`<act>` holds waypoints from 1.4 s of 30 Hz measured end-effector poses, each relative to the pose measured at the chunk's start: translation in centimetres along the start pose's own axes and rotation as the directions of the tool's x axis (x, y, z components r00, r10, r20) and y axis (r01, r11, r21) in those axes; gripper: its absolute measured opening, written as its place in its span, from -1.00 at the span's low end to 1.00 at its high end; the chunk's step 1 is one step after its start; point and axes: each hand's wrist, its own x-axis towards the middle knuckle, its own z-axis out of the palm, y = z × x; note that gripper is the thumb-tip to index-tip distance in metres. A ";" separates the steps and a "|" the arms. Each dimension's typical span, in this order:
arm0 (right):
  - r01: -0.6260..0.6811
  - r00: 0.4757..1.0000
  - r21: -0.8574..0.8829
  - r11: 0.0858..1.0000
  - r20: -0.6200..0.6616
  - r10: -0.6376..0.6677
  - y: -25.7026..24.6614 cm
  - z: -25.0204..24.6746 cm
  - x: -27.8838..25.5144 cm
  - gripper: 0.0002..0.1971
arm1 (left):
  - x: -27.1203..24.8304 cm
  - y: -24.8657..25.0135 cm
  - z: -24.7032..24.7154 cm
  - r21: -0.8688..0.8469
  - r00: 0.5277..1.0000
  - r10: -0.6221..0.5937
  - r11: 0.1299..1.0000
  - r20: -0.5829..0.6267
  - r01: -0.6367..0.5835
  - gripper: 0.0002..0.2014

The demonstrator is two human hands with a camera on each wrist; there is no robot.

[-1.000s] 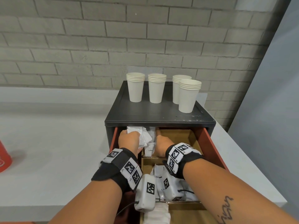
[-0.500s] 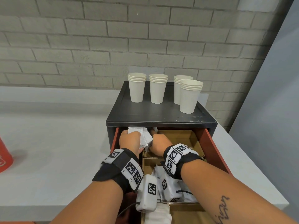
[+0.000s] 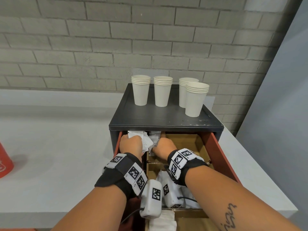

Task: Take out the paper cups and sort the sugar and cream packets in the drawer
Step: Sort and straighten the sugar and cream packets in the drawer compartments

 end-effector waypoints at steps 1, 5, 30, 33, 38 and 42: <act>0.005 1.000 0.002 1.000 0.008 -0.005 0.0 -0.1 -0.1 -0.71 | 0.0 -0.1 0.0 0.010 1.000 0.019 1.000 0.004 -0.019 -0.62; 0.002 1.000 -0.014 1.000 0.013 -0.001 0.2 -0.5 -0.5 -0.65 | -0.3 -0.1 -0.1 0.034 0.999 0.037 0.999 0.009 -0.037 -0.61; 0.030 0.999 -0.136 0.990 -0.008 -0.031 -0.6 -0.6 -0.2 -0.65 | -0.3 -0.1 0.0 -0.022 0.999 0.010 1.000 0.032 -0.010 -0.60; 0.027 1.000 -0.142 0.990 0.015 -0.025 -0.6 -1.1 -0.1 -0.61 | 0.1 -0.3 0.1 -0.035 1.000 0.005 0.999 0.028 -0.004 -0.59; 0.043 0.999 -0.185 0.982 0.023 -0.040 -0.6 -1.0 -0.1 -0.69 | 0.9 -0.4 0.4 -0.096 0.998 -0.058 0.994 -0.008 0.057 -0.64; 0.053 0.998 -0.186 0.981 0.028 -0.049 -0.8 -0.7 0.1 -0.68 | 1.4 -0.6 0.6 -0.122 0.997 -0.075 0.990 -0.011 0.073 -0.63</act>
